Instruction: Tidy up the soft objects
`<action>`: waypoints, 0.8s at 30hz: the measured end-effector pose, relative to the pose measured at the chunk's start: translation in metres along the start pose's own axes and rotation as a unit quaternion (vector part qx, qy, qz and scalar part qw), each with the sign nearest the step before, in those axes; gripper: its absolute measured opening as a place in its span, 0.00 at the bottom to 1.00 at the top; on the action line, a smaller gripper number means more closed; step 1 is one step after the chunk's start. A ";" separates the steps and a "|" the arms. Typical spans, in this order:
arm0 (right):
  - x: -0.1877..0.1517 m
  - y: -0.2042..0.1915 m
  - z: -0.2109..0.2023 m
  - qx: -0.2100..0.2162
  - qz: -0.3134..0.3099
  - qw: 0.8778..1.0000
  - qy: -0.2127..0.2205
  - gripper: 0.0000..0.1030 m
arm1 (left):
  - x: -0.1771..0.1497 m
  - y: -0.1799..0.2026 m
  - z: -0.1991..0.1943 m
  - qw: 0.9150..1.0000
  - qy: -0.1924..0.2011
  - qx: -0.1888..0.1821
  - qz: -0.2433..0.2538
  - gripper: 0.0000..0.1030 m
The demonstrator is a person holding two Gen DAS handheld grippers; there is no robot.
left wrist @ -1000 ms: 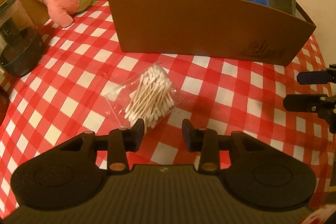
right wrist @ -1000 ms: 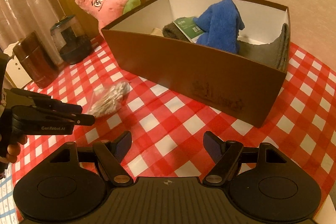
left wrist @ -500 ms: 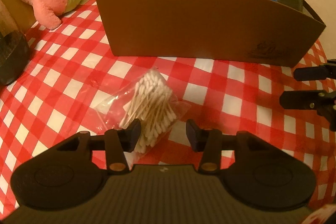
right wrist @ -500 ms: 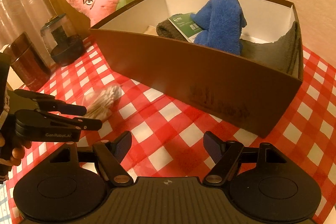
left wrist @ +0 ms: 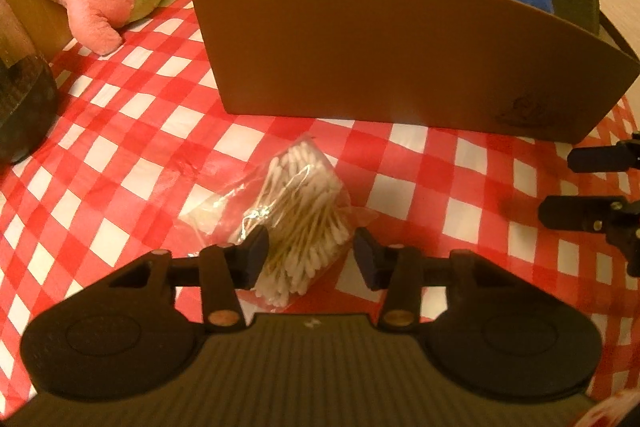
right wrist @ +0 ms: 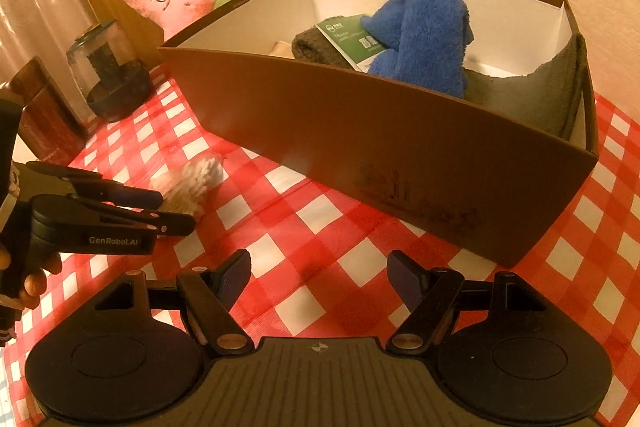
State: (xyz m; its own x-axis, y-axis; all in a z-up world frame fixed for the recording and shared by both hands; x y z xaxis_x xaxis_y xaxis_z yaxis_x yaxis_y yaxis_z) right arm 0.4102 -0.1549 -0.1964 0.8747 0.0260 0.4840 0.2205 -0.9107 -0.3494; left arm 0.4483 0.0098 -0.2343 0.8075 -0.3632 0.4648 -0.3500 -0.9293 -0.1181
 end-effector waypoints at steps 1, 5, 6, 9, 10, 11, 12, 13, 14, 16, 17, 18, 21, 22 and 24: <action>0.000 0.000 0.000 0.000 0.001 1.000 0.000 0.73 | 0.000 0.000 0.000 1.000 0.001 0.002 0.001 0.36; 0.000 -0.001 -0.001 -0.002 0.002 1.000 0.001 0.73 | -0.002 -0.005 -0.002 1.000 0.003 0.009 -0.002 0.19; 0.000 0.000 -0.001 -0.001 0.002 1.000 0.001 0.73 | -0.002 -0.006 -0.002 1.000 0.004 0.011 -0.004 0.18; 0.001 0.000 -0.002 -0.002 0.001 1.000 0.002 0.73 | -0.001 -0.008 -0.006 1.000 0.008 0.011 -0.008 0.12; 0.001 0.000 -0.003 -0.002 0.001 1.000 0.003 0.73 | -0.001 -0.008 -0.007 1.000 0.010 0.013 -0.008 0.11; 0.001 -0.001 -0.004 -0.002 0.001 1.000 0.004 0.73 | -0.001 -0.008 -0.008 1.000 0.011 0.015 -0.009 0.10; 0.001 -0.001 -0.005 -0.002 0.001 1.000 0.004 0.73 | -0.001 -0.008 -0.009 1.000 0.010 0.014 -0.011 0.09; 0.002 -0.001 -0.006 -0.002 0.000 1.000 0.005 0.73 | -0.001 -0.008 -0.010 1.000 0.011 0.014 -0.014 0.09; 0.002 -0.001 -0.007 -0.001 0.000 1.000 0.006 0.73 | -0.002 -0.008 -0.011 1.000 0.012 0.014 -0.016 0.03; 0.003 -0.002 -0.009 -0.001 -0.001 1.000 0.008 0.73 | -0.002 -0.008 -0.014 1.000 0.014 0.013 -0.019 0.00; 0.003 -0.002 -0.011 -0.002 -0.002 1.000 0.009 0.73 | -0.003 -0.008 -0.016 1.000 0.014 0.013 -0.022 0.00; 0.003 -0.002 -0.012 -0.002 -0.002 1.000 0.010 0.73 | -0.004 -0.008 -0.017 0.999 0.014 0.012 -0.025 0.00; 0.004 -0.003 -0.017 -0.001 -0.003 1.000 0.014 0.73 | -0.007 -0.007 -0.025 0.999 0.018 0.010 -0.032 0.00; 0.005 -0.004 -0.019 0.000 -0.002 1.000 0.016 0.73 | -0.008 -0.007 -0.028 0.999 0.020 0.010 -0.033 0.00; 0.006 -0.005 -0.023 0.000 -0.002 1.000 0.019 0.73 | -0.009 -0.006 -0.037 0.999 0.026 0.010 -0.036 0.00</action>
State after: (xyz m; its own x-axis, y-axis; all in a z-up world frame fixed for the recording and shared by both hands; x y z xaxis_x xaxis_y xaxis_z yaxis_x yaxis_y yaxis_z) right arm 0.4044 -0.1600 -0.1735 0.8571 0.0139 0.5150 0.2237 -0.9105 -0.3477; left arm 0.4257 0.0209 -0.2055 0.8044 -0.2924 0.5171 -0.2819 -0.9541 -0.1009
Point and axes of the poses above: each gripper's, at about its wrist camera, not at the fingertips, and z roughly the way its jaws point, y to its right, x to its top, the point moved 9 cm from there along z, roughly the way its jaws point, and after that the axes turned 11 degrees about z, right-handed, at the moved point
